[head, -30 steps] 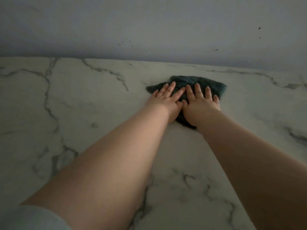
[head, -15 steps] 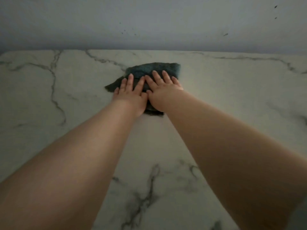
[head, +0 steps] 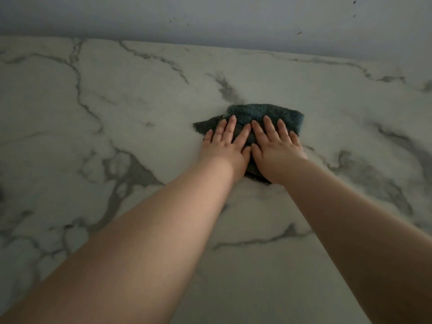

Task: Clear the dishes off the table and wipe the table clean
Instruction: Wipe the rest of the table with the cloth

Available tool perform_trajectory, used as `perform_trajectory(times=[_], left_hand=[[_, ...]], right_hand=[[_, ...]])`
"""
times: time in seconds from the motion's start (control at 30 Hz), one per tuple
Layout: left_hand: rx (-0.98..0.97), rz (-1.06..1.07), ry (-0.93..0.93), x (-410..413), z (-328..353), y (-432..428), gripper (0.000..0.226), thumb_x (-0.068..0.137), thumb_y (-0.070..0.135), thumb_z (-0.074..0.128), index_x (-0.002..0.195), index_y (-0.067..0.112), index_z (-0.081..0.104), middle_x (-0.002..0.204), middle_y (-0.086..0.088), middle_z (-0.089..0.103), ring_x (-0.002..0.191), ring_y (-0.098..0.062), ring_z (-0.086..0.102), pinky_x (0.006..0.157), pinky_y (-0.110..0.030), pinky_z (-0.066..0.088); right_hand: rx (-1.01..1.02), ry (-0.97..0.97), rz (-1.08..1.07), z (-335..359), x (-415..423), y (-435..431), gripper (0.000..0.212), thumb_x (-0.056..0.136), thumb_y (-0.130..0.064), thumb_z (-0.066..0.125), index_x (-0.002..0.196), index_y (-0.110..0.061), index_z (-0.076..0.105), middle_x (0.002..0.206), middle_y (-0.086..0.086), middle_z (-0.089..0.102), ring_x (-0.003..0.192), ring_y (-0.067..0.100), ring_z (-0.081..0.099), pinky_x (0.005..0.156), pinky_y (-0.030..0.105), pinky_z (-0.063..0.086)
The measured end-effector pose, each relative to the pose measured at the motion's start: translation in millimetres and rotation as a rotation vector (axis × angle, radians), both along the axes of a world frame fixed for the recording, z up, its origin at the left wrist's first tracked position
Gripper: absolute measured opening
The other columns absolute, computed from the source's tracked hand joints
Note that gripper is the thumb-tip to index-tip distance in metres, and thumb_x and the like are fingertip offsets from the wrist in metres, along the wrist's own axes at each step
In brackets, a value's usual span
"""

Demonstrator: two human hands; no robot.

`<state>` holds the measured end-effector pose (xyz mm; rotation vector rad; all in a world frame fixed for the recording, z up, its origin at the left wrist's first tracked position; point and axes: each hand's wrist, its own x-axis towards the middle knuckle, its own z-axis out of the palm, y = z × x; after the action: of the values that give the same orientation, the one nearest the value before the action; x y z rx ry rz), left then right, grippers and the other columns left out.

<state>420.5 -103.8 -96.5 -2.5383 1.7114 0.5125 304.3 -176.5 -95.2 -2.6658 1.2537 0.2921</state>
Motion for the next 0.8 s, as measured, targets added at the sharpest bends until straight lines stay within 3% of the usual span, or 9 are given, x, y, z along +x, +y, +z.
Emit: perform_trajectory(times=[0.3,0.37,0.47,0.5,0.6,0.63,0.73,0.8], left_hand=[[0.003,-0.076,0.018,-81,0,185,0.06,0.1,0.05,0.018,0.151,0.037,-0.008,0.16,0.0,-0.022,0.148,-0.02,-0.012,0.119,-0.041,-0.003],[0.027,-0.094,0.012,-97,-3,229,0.062,0.093,0.054,0.005,0.152,0.037,-0.007,0.16,-0.001,-0.021,0.149,-0.02,-0.011,0.119,-0.041,-0.003],[0.042,-0.123,0.043,-113,3,293,0.077,0.078,0.054,-0.009,0.152,0.035,-0.001,0.16,-0.001,-0.017,0.149,-0.022,-0.009,0.117,-0.04,-0.006],[0.045,-0.129,0.032,-115,4,312,0.073,0.082,0.053,-0.003,0.152,0.035,0.004,0.161,-0.002,-0.011,0.149,-0.023,-0.003,0.117,-0.041,-0.001],[-0.053,-0.081,0.003,-115,-1,370,0.06,0.089,0.048,0.029,0.145,0.029,0.04,0.153,-0.008,0.036,0.136,-0.025,0.042,0.105,-0.045,0.037],[-0.054,-0.072,0.01,-113,-2,386,0.059,0.089,0.048,0.033,0.144,0.028,0.041,0.149,-0.008,0.043,0.133,-0.025,0.047,0.102,-0.044,0.041],[-0.069,-0.105,0.026,-101,-4,417,0.062,0.091,0.049,0.034,0.15,0.03,0.027,0.151,-0.005,0.04,0.134,-0.021,0.045,0.11,-0.038,0.031],[-0.021,-0.086,0.047,-91,0,420,0.059,0.089,0.05,0.036,0.145,0.033,0.037,0.15,-0.003,0.042,0.133,-0.019,0.046,0.106,-0.036,0.025]], right_hand=[[0.029,0.024,-0.059,9,-86,194,0.06,0.1,-0.047,0.016,0.153,-0.033,-0.008,0.162,-0.003,-0.013,0.149,0.025,-0.01,0.119,0.043,0.002],[0.054,0.03,-0.074,8,-103,238,0.06,0.098,-0.048,0.012,0.153,-0.033,-0.009,0.162,-0.003,-0.015,0.149,0.025,-0.011,0.119,0.042,0.0],[0.087,0.051,-0.072,12,-118,302,0.071,0.084,-0.053,-0.01,0.152,-0.033,-0.013,0.161,-0.003,-0.018,0.148,0.025,-0.014,0.118,0.043,-0.001],[0.101,0.053,-0.066,12,-121,320,0.076,0.078,-0.053,-0.015,0.151,-0.033,-0.015,0.161,-0.002,-0.02,0.148,0.026,-0.016,0.118,0.043,-0.002],[0.139,0.051,-0.045,13,-122,369,0.072,0.081,-0.054,-0.013,0.15,-0.032,-0.019,0.158,-0.003,-0.026,0.146,0.027,-0.021,0.118,0.045,-0.006],[0.146,0.05,-0.03,11,-121,381,0.07,0.084,-0.054,-0.008,0.15,-0.032,-0.019,0.157,-0.004,-0.027,0.146,0.027,-0.021,0.118,0.045,-0.006],[0.092,0.043,-0.017,9,-109,405,0.072,0.086,-0.056,0.003,0.153,-0.03,-0.005,0.159,0.0,-0.016,0.148,0.032,-0.007,0.118,0.046,0.0],[0.082,0.08,-0.01,10,-98,410,0.075,0.083,-0.057,0.007,0.152,-0.029,0.001,0.16,0.002,-0.007,0.148,0.034,0.001,0.117,0.046,0.005]])
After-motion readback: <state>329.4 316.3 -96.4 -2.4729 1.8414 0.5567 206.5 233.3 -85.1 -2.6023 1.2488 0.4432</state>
